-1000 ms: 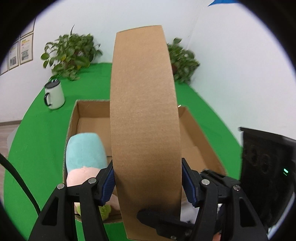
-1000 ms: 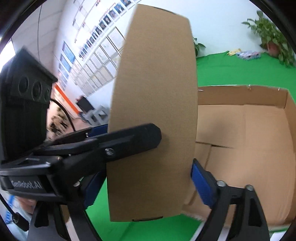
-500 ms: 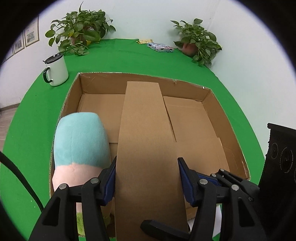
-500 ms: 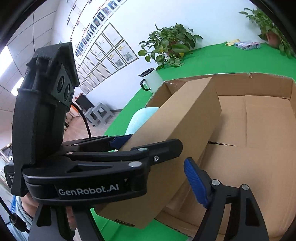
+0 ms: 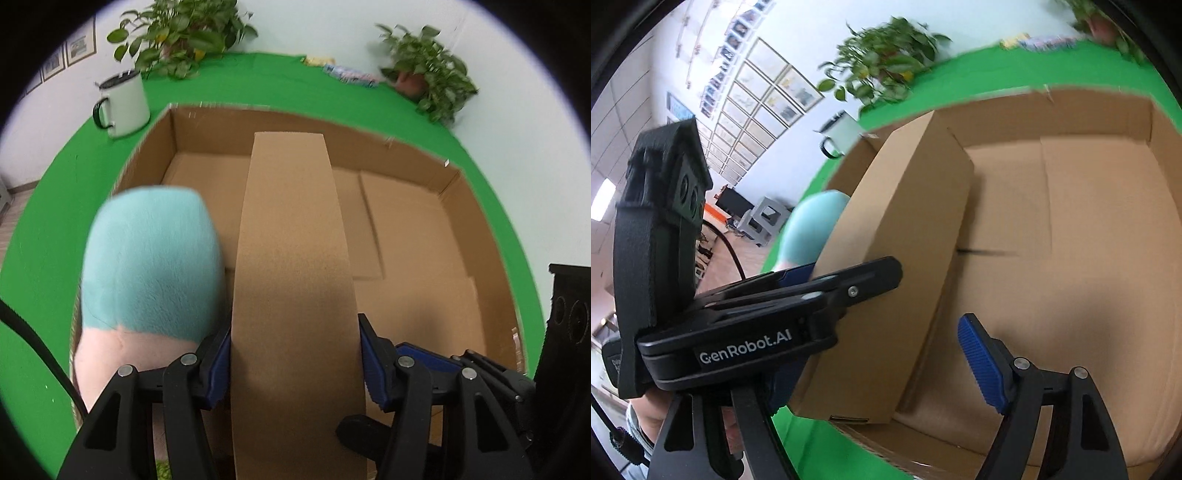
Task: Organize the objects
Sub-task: 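Lower the cardboard strip into the box beside the plush toy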
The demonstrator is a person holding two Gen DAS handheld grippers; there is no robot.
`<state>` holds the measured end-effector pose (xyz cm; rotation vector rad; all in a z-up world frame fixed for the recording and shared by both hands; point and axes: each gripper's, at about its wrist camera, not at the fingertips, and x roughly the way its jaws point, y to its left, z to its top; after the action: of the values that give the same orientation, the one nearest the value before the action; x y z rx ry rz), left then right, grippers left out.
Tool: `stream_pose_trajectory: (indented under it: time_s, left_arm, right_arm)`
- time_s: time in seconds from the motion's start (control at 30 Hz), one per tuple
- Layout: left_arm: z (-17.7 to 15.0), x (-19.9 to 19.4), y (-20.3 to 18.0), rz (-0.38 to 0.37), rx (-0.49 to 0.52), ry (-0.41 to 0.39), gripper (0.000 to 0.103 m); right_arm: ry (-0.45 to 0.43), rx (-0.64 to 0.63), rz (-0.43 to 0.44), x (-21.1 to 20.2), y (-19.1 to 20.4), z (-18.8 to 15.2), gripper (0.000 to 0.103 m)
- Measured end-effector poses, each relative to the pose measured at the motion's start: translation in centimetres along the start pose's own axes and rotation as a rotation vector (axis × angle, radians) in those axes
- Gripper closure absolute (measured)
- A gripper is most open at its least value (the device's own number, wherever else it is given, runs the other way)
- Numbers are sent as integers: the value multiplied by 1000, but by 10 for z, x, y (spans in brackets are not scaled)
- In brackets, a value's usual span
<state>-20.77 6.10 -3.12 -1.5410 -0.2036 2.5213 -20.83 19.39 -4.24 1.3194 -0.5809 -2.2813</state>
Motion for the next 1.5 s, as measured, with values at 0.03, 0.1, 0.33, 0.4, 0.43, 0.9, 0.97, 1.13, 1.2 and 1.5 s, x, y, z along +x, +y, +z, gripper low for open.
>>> stream_pose_trajectory:
  time_s: [0.03,0.1,0.33,0.4,0.43,0.9,0.97,1.13,1.2,1.5]
  left_arm:
    - [-2,1,-2,18,11,-7,45]
    - [-4,2,-4,42,24,-4,45]
    - [-5,-5,-5,27,30,14,45]
    - [-4,-13,-3,11,11,-1,45]
    - [-4,-21,-1,6,4,-22,45]
    - [-43,-43,17,-96,42,-30,45]
    - [-50,-37,14,-112,49,1,44]
    - [-59,-37,17,-130,39,-12,42]
    - [-61,-38,18,-133,39,-11,42]
    - [-67,-42,17,-125,32,-19,42]
  right_arm:
    - [7,-1,2,3,-3,-3,28]
    - [19,1,4,4,-9,-9,31]
    - [4,47,29,-15,-30,-21,39]
    - [-15,96,-2,-21,-47,-23,40]
    - [-20,116,-21,-22,-53,-23,41]
    - [-43,154,-58,5,-11,15,45]
    - [-26,135,-76,14,-7,23,50]
    - [-1,89,-32,30,8,24,56]
    - [-4,81,-26,31,12,22,56]
    - [-15,58,-12,37,22,17,56]
